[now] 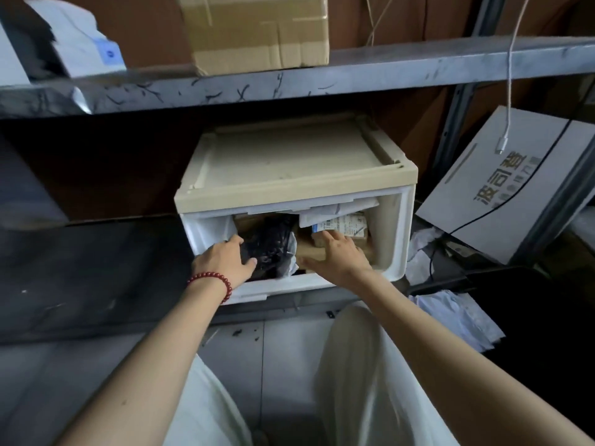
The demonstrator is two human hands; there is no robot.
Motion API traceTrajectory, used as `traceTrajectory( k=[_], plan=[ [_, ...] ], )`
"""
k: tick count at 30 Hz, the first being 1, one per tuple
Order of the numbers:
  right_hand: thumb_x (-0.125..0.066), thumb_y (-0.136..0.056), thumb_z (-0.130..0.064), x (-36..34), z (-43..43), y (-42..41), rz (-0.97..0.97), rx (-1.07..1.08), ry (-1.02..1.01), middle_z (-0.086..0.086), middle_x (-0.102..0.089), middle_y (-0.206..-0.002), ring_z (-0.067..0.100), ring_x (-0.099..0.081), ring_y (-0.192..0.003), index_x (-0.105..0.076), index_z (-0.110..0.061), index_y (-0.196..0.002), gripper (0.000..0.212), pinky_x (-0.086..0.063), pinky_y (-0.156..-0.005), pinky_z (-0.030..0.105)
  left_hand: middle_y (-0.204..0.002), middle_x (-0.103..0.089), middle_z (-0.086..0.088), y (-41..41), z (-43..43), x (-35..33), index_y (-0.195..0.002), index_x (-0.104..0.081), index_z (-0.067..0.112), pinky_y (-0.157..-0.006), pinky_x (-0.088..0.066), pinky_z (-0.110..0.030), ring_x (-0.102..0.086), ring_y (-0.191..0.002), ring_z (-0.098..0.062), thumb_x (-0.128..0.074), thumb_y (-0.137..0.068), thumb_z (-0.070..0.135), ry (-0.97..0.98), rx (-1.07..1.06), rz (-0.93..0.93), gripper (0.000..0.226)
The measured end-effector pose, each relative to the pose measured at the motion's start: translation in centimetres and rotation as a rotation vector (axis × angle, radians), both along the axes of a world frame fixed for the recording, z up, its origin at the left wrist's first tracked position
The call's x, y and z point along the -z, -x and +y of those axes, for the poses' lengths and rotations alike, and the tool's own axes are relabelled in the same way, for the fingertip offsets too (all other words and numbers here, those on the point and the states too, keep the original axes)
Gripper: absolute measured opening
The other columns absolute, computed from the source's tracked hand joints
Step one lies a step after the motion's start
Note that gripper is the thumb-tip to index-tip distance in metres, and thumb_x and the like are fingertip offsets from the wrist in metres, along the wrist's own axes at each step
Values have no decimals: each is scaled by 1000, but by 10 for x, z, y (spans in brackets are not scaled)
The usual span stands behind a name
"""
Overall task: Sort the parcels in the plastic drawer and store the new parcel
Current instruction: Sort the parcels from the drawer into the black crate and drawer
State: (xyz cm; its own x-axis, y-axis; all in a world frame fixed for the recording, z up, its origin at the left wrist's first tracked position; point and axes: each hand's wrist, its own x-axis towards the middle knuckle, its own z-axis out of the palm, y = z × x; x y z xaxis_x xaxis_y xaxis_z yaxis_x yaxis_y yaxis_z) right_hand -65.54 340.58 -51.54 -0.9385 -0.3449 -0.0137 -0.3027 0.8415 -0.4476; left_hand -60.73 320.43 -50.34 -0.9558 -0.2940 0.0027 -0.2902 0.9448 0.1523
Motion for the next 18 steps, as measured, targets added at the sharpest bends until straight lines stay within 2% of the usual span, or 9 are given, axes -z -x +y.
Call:
traceTrajectory(
  k=[6, 10, 13, 16, 18],
  plan=[
    [-56, -91, -48, 27, -36, 2, 33, -43, -23, 3, -38, -146, 25, -37, -132, -33, -24, -146, 64, -35, -104, 40, -134, -53, -2, -2, -13, 41, -143, -32, 24, -84, -49, -37, -53, -118, -26, -55, -91, 44, -36, -31, -31, 60],
    [-57, -91, -46, 36, -42, 18, 69, -70, -87, 1, -41, -141, 23, -39, -130, -34, -26, -143, 61, -37, -102, 39, -133, -52, -6, 22, -20, 49, -143, -30, 22, -76, -49, -34, -56, -112, -26, -59, -90, 42, -106, 14, 19, 64],
    [-60, -90, -43, 43, -45, 34, 38, -31, -78, 3, -42, -139, 24, -39, -130, -32, -25, -144, 64, -40, -101, 39, -135, -50, -7, 38, -24, 56, -145, -28, 21, -85, -49, -35, -53, -117, -26, -64, -87, 41, -142, 21, 11, 71],
    [-64, -88, -39, 52, -54, 48, 58, -23, -75, 4, -43, -136, 24, -40, -129, -29, -25, -145, 68, -41, -98, 38, -140, -46, -8, 56, -27, 65, -146, -26, 21, -104, -41, -39, -48, -125, -28, -68, -83, 41, -155, 39, 7, 78],
    [-65, -88, -35, 57, -65, 59, 84, -37, -82, 3, -44, -135, 24, -40, -126, -29, -28, -146, 69, -41, -96, 38, -142, -43, -8, 70, -27, 77, -146, -24, 23, -107, -38, -44, -46, -126, -30, -72, -79, 40, -177, 71, -20, 84]
  ],
)
